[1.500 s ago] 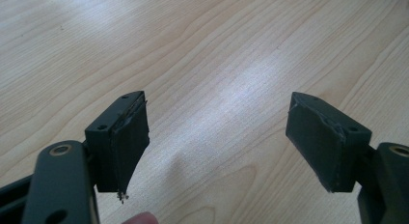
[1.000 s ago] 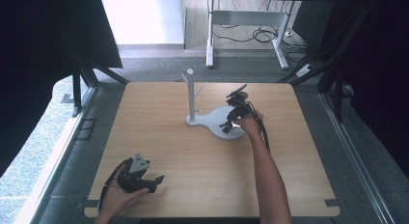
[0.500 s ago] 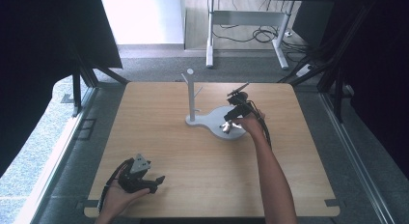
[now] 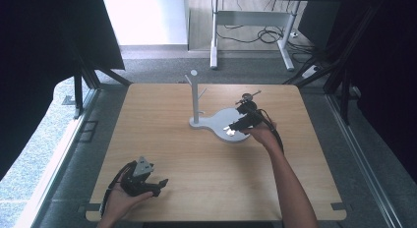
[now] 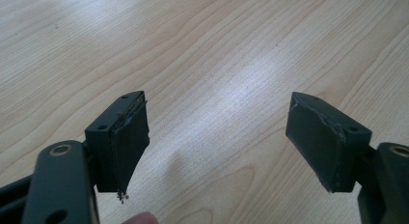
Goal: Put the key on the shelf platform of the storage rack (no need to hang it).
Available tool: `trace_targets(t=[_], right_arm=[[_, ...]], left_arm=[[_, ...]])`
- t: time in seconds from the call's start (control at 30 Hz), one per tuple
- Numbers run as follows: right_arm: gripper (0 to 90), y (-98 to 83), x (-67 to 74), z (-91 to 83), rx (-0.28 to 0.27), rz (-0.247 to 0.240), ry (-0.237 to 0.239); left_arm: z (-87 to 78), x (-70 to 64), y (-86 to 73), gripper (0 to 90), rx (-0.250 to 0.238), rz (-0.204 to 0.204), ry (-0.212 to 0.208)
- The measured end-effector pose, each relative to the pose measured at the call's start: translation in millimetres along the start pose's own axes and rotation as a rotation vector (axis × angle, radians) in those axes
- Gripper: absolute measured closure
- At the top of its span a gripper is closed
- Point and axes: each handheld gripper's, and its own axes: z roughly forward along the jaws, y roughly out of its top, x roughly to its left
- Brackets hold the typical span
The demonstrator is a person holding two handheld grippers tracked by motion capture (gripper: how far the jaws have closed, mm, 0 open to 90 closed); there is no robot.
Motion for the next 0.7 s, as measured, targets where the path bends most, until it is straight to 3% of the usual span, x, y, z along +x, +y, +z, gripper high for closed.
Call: trace_targets(t=[0.37,0.7], right_arm=[[43.3,-32.1,13.0,-31.0,-0.053,-0.056,0.015],[42.5,-92.2,23.8,-55.1,-0.133,-0.065,0.018]], left_arm=[[2.7,-2.4,0.5,23.3,0.013,0.010,0.003],[3.4,-4.1,0.8,23.3,0.011,0.010,0.008]])
